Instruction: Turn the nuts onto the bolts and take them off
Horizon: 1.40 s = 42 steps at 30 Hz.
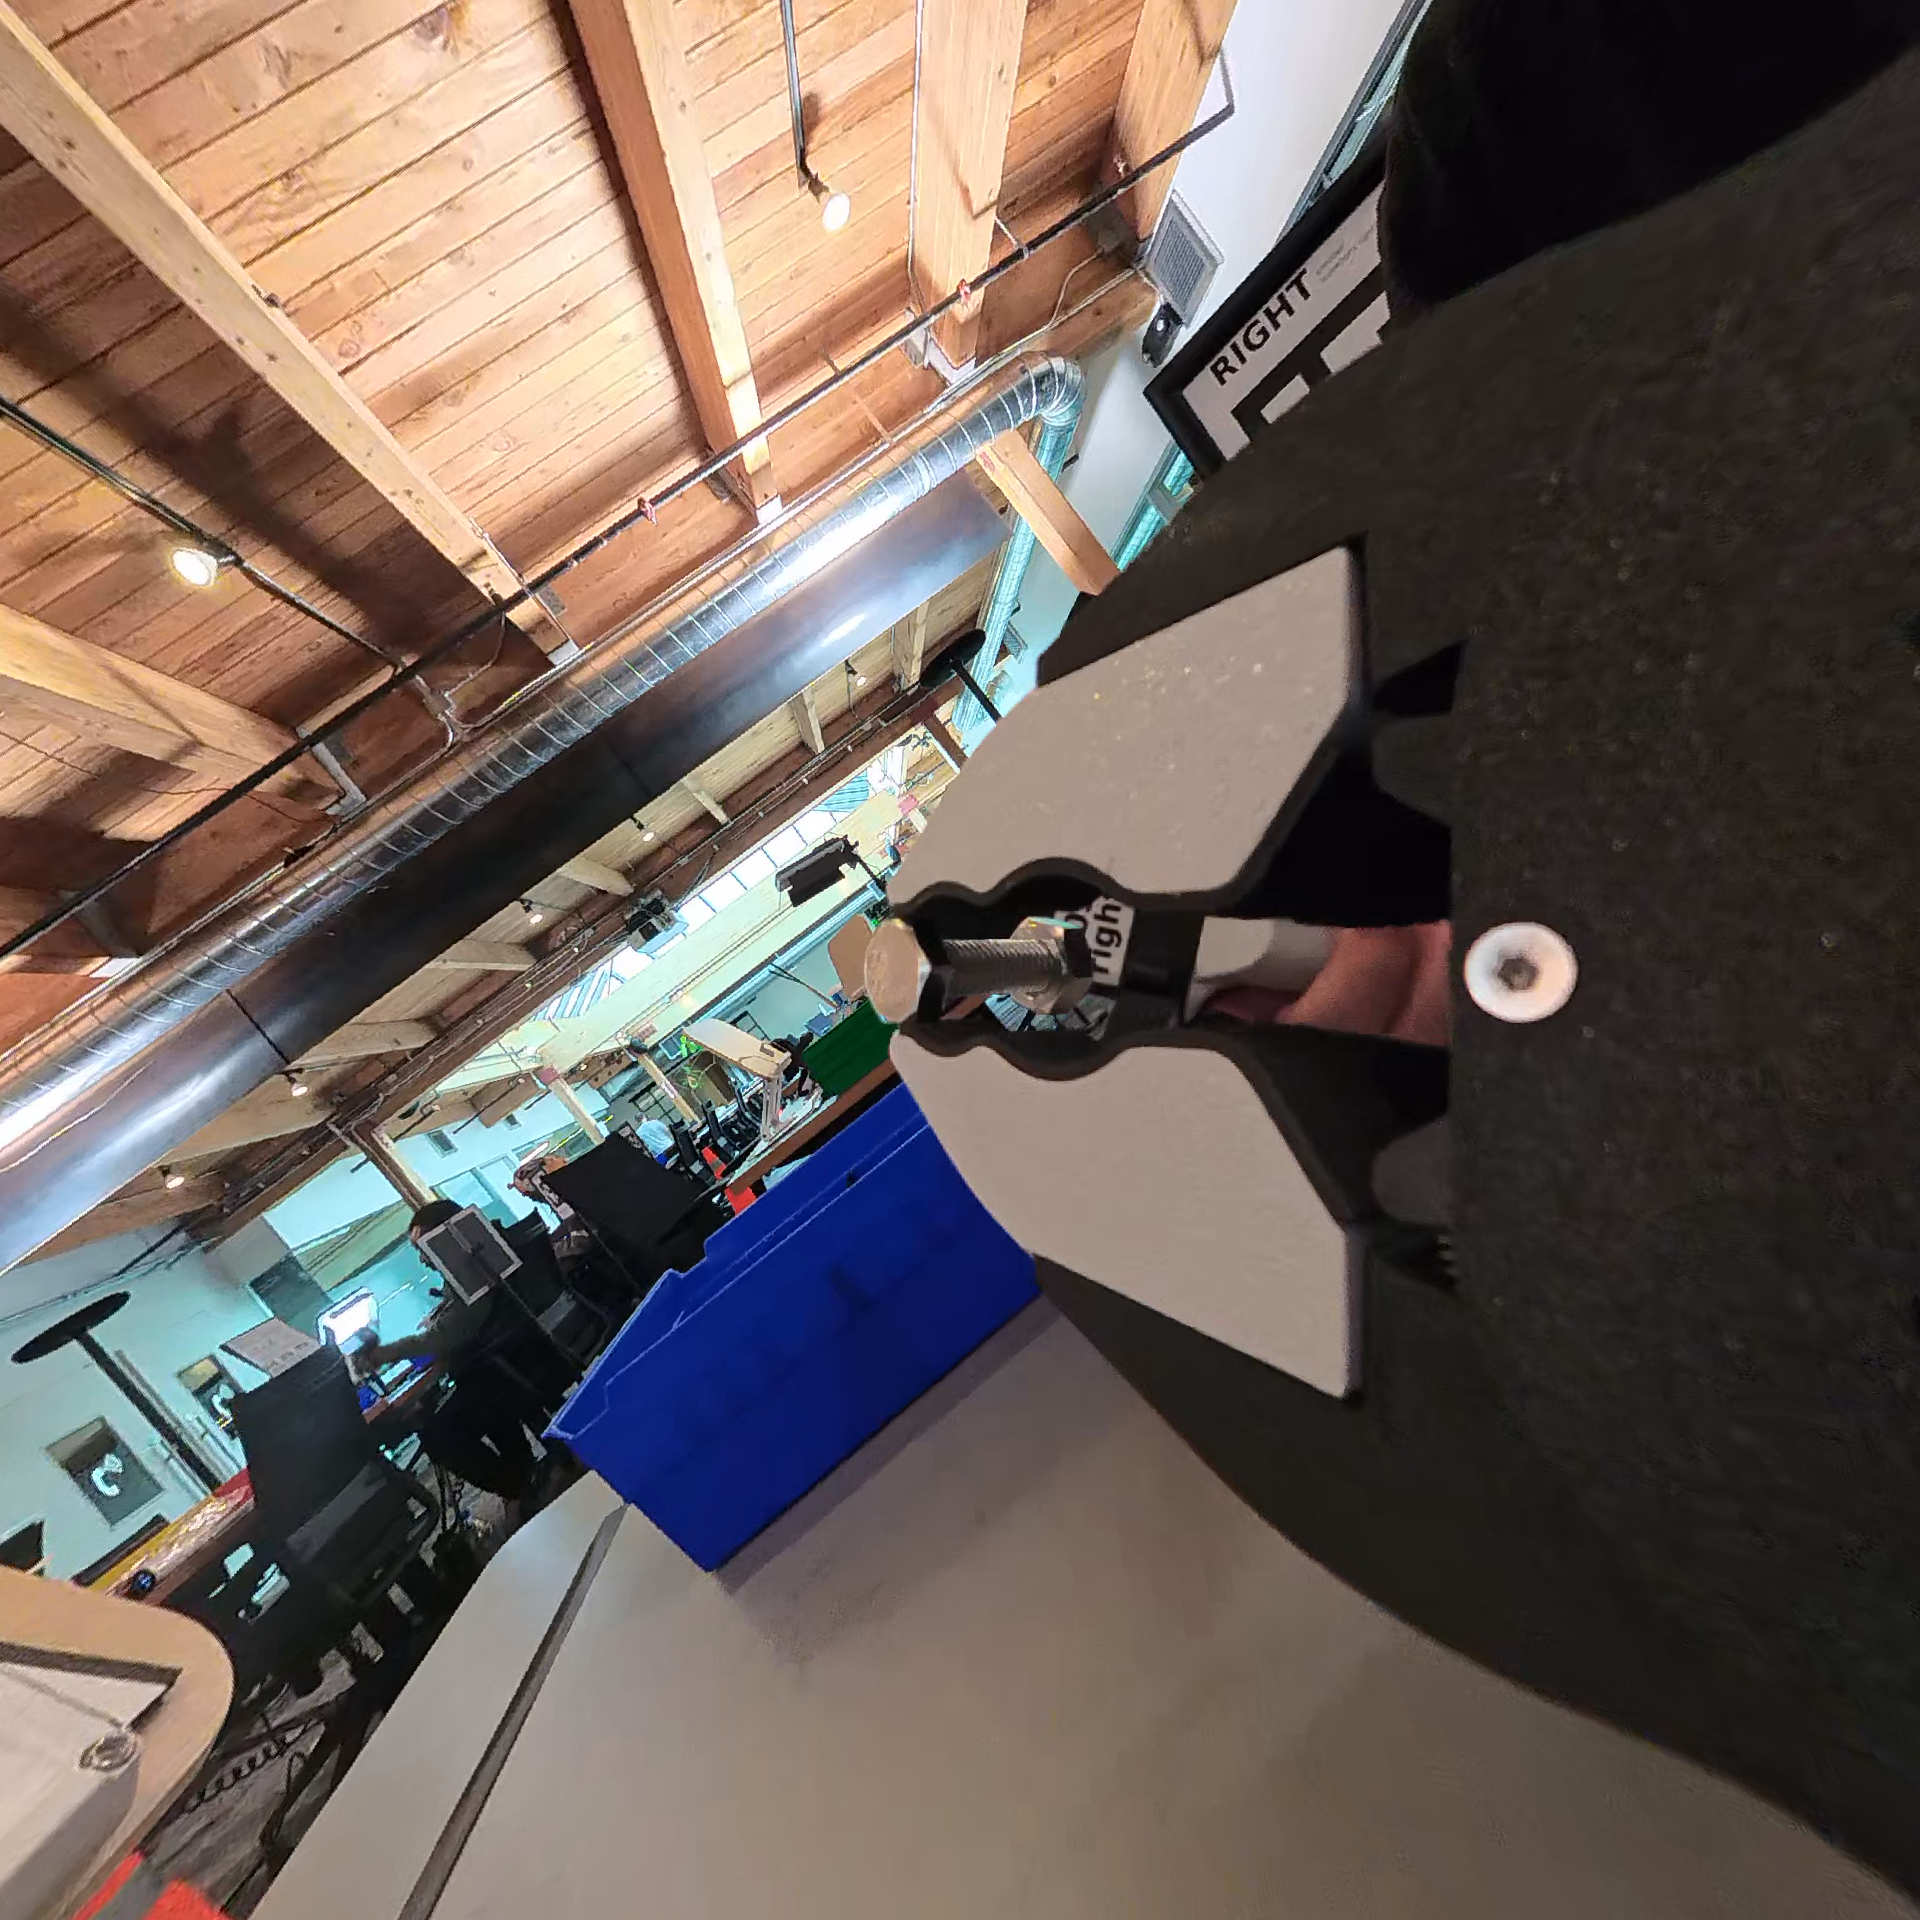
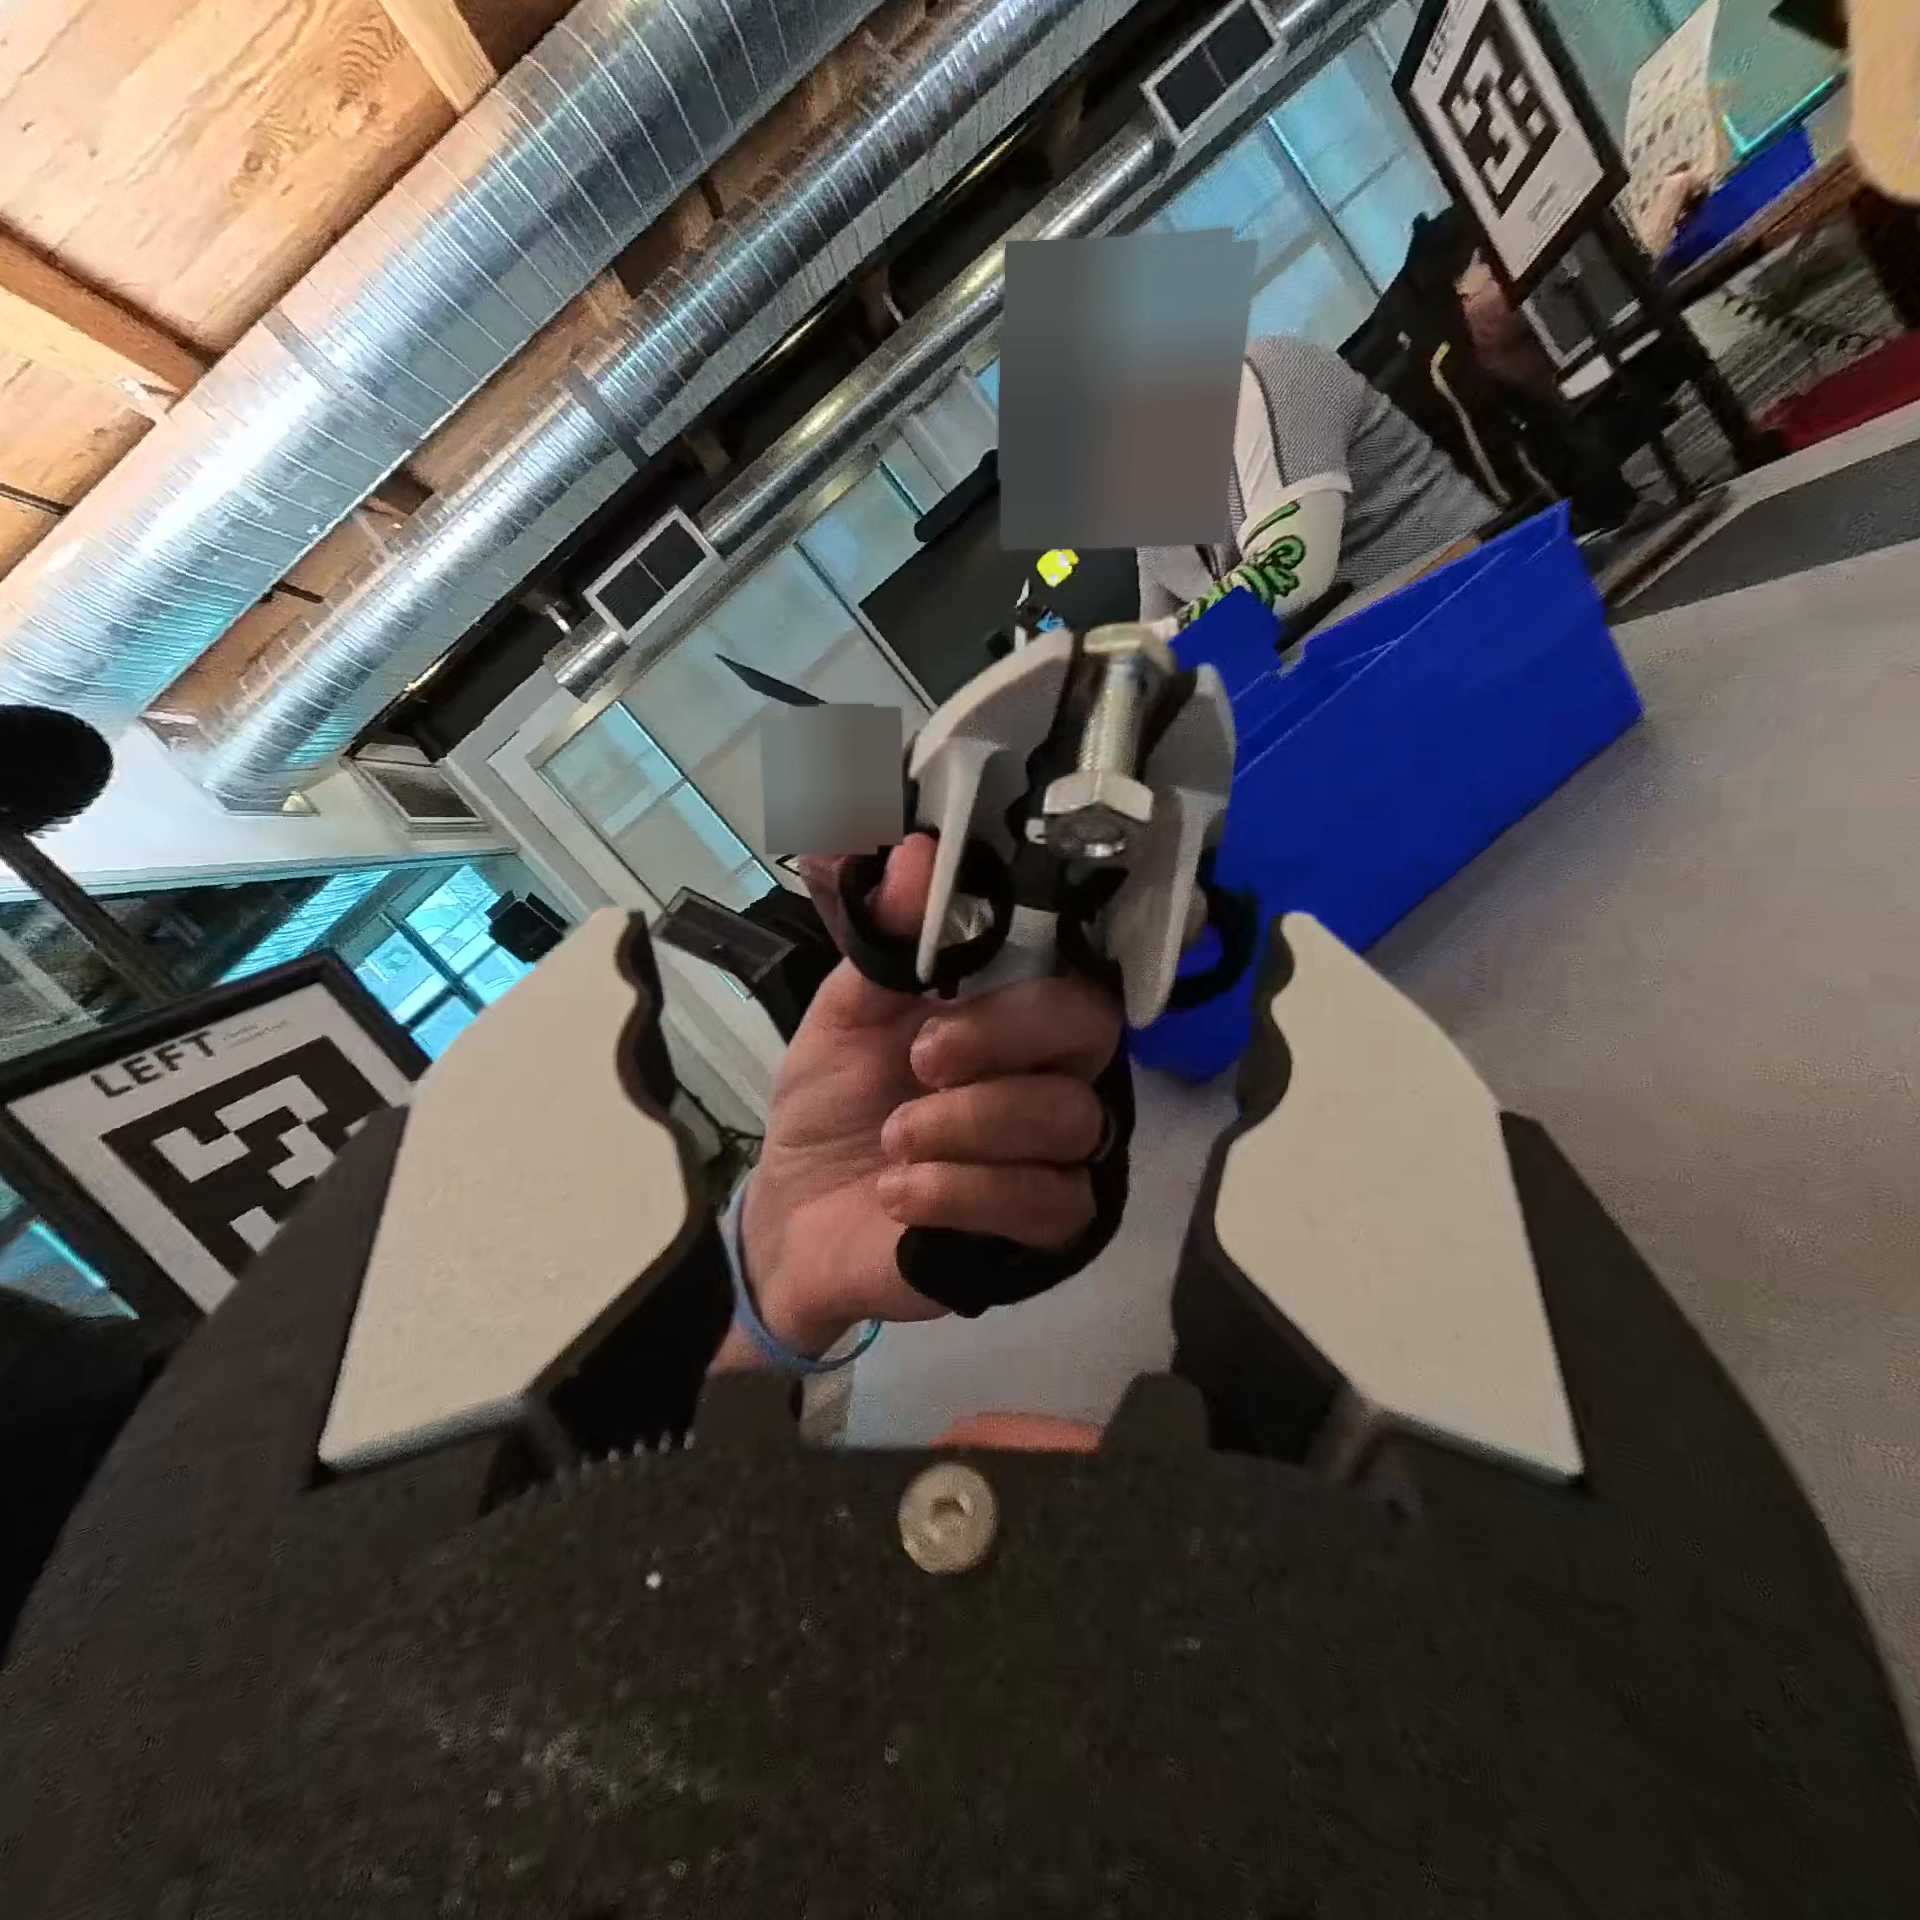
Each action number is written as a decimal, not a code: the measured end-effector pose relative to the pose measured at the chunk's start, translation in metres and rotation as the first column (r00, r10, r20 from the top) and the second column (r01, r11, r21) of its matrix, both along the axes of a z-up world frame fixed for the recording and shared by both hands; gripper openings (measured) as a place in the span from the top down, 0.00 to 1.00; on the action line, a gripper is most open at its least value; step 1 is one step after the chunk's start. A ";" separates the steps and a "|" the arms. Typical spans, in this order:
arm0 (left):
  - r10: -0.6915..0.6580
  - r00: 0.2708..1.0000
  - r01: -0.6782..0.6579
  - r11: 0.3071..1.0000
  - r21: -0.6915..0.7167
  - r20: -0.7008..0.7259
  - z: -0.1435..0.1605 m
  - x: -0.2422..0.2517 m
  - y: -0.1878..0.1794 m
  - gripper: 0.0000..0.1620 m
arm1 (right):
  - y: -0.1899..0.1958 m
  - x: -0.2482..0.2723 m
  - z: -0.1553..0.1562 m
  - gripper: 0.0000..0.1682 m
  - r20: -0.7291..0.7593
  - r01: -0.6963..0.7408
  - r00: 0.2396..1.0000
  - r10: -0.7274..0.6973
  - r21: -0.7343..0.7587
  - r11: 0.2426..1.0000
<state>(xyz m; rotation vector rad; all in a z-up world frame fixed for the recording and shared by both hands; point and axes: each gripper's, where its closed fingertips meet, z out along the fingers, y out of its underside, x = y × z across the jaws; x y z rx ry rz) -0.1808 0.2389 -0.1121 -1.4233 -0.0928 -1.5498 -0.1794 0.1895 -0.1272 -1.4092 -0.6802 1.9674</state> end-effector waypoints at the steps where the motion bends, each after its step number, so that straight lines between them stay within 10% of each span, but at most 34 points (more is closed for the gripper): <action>1: 0.006 1.000 -0.006 1.000 -0.007 0.000 -0.002 0.000 0.001 0.89 | -0.003 -0.001 0.002 0.37 -0.010 -0.008 1.000 0.008 -0.007 1.000; 23: 0.013 0.999 -0.014 1.000 -0.008 -0.033 -0.009 -0.003 0.002 0.90 | 0.015 0.014 0.018 0.39 -0.110 0.023 0.993 -0.031 -0.073 0.997; 28: 0.004 1.000 -0.004 1.000 0.004 -0.026 -0.007 0.000 0.001 0.90 | 0.019 0.013 0.003 0.52 -0.084 -0.011 0.996 -0.005 -0.195 0.981; 42: -0.041 0.999 0.046 0.988 0.148 -0.034 0.015 0.019 -0.015 0.90 | 0.019 0.021 0.008 0.73 -0.446 -0.394 0.887 0.122 -0.590 0.705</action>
